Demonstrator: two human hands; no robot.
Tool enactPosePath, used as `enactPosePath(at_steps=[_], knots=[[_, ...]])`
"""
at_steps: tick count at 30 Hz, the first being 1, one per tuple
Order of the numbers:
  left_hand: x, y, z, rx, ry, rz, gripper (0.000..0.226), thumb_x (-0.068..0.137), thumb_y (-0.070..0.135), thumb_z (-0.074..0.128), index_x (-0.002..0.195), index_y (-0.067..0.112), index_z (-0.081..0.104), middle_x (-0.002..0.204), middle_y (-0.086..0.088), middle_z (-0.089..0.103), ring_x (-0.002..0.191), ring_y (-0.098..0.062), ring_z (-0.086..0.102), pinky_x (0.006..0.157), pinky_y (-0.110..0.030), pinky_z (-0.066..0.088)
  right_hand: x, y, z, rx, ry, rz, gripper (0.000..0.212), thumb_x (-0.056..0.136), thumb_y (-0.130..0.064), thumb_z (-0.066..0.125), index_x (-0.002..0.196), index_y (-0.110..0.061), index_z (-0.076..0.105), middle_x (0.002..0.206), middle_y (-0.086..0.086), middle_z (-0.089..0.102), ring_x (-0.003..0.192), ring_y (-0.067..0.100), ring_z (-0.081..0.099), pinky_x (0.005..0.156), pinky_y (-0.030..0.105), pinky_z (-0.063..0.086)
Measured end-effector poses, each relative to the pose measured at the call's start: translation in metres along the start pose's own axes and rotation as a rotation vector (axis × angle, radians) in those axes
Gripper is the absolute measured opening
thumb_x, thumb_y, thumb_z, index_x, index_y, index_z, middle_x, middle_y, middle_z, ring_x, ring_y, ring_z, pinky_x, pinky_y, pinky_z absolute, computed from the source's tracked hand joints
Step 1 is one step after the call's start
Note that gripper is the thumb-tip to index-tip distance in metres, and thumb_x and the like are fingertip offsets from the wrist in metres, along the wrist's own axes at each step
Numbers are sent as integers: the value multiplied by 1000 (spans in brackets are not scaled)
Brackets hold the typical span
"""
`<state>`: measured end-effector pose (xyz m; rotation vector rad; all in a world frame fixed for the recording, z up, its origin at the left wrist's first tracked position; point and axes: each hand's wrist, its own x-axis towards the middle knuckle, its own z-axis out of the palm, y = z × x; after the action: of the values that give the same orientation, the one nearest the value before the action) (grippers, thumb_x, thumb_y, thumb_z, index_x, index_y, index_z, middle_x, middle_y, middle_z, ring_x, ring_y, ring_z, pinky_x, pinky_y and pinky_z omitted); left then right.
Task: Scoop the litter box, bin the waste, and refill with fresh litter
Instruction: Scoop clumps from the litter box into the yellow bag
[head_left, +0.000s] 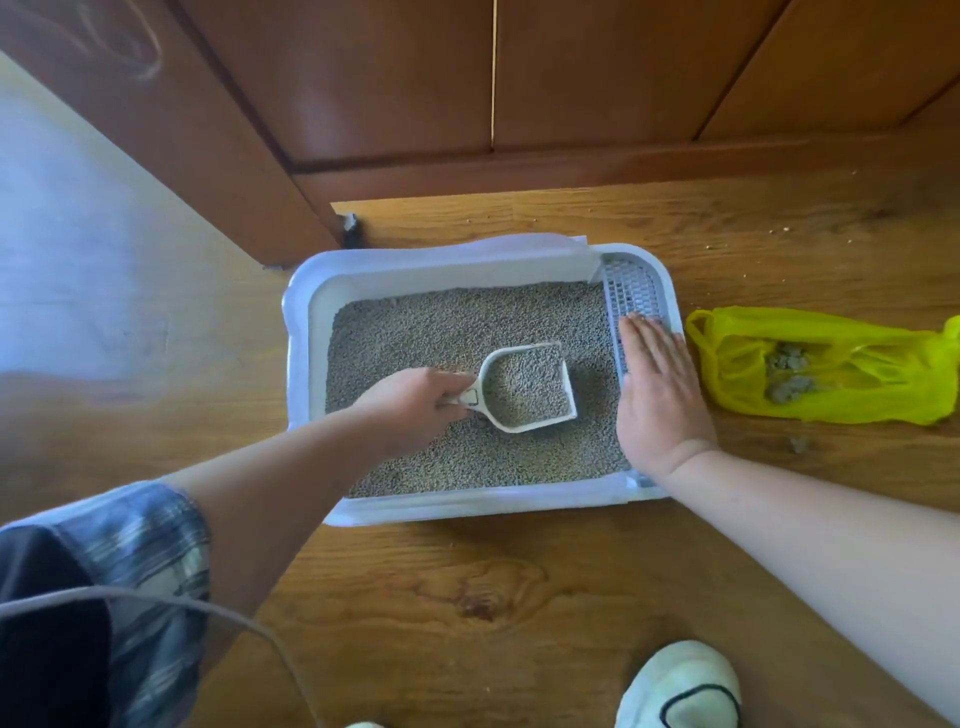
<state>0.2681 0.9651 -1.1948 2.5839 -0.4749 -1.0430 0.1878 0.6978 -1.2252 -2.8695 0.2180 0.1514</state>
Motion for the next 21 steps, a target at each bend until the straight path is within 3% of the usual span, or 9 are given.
enactPosePath(at_steps=[2, 5, 13, 17, 21], knots=[[-5, -4, -2, 35, 31, 4, 46, 98, 38, 54, 143, 39, 46, 126, 10, 65, 96, -13, 65, 81, -32, 55, 0, -1, 0, -9, -4, -2, 64, 97, -6, 39, 157, -10, 20, 165, 8, 19, 153, 22, 12, 124, 35, 2], [-11, -5, -6, 45, 67, -25, 44, 98, 39, 52, 141, 42, 47, 113, 11, 69, 74, -10, 63, 64, -29, 54, 1, -3, 0, -24, -13, -12, 64, 96, -6, 40, 157, -10, 22, 165, 9, 20, 153, 23, 13, 125, 38, 4], [-20, 10, -18, 155, 83, 71, 35, 99, 39, 50, 133, 42, 55, 97, 8, 70, 74, -14, 59, 64, -28, 49, 0, -4, 0, -113, -25, -16, 66, 93, -5, 42, 156, -9, 24, 164, 10, 19, 152, 26, 13, 125, 39, 2], [-21, 7, -19, 65, 90, 49, 29, 97, 36, 52, 124, 40, 61, 81, 10, 69, 62, -8, 62, 59, -28, 53, 0, -3, 3, -113, -6, -25, 62, 92, -5, 43, 153, -6, 31, 162, 12, 26, 151, 29, 19, 125, 43, 8], [-17, 1, -21, 46, 68, 37, 24, 96, 34, 55, 118, 36, 65, 73, 7, 68, 62, -13, 64, 59, -33, 54, 1, -1, 4, -115, 3, -36, 61, 92, -5, 43, 152, -5, 34, 161, 13, 27, 150, 30, 21, 125, 43, 9]])
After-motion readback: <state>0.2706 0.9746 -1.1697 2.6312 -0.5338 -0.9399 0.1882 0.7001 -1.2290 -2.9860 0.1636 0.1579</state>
